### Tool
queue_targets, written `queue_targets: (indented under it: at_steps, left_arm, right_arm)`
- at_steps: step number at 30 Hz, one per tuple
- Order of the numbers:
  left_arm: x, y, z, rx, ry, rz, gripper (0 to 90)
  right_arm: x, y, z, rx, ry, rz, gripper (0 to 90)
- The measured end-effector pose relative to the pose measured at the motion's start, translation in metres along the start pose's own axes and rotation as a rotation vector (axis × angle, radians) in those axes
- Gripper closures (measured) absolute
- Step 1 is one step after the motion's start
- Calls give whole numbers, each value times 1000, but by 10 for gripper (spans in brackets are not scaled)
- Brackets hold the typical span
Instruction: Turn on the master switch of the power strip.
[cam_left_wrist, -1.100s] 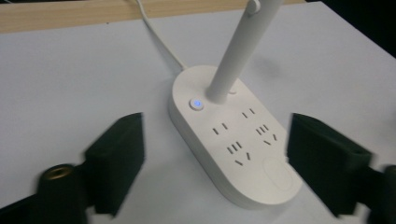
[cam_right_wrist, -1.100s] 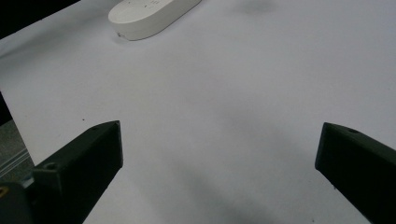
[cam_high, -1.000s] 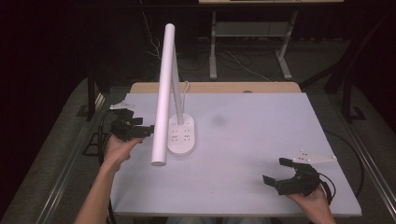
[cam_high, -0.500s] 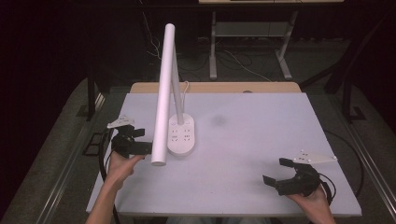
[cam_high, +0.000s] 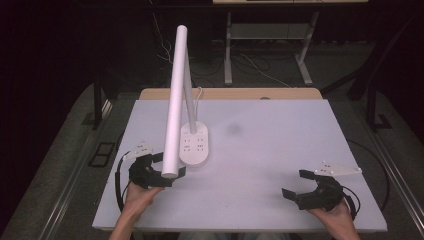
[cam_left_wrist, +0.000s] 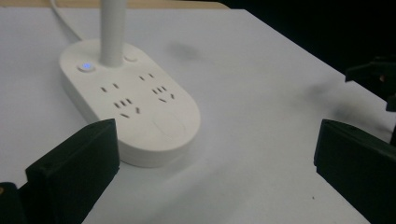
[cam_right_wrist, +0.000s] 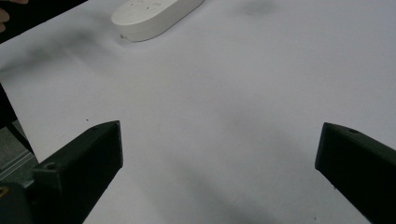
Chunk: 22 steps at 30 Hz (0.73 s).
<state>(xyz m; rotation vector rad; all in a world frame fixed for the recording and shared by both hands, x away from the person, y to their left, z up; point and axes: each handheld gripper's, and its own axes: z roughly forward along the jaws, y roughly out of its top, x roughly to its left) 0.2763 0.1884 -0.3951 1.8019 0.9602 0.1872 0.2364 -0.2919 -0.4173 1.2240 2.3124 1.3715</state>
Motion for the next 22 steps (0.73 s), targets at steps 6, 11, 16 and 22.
queue_targets:
  at_steps: [6, 11, 16, 22]
  left_arm:
    - [-7, -15, 2, 23, -34, 21, 0]
    - [-9, -24, 2, 45, -44, 34, 0]
    - [-12, -31, 3, 68, -63, 43, 0]
    - [-14, -36, 8, 104, -71, 60, 0]
  right_arm:
    - [0, 0, -1, -2, 1, 1, 4]
    - [1, -1, -1, -2, 2, -4, 3]
    - [3, -1, -1, 4, 9, -1, 4]
    - [3, -1, -1, 7, 13, -3, 3]
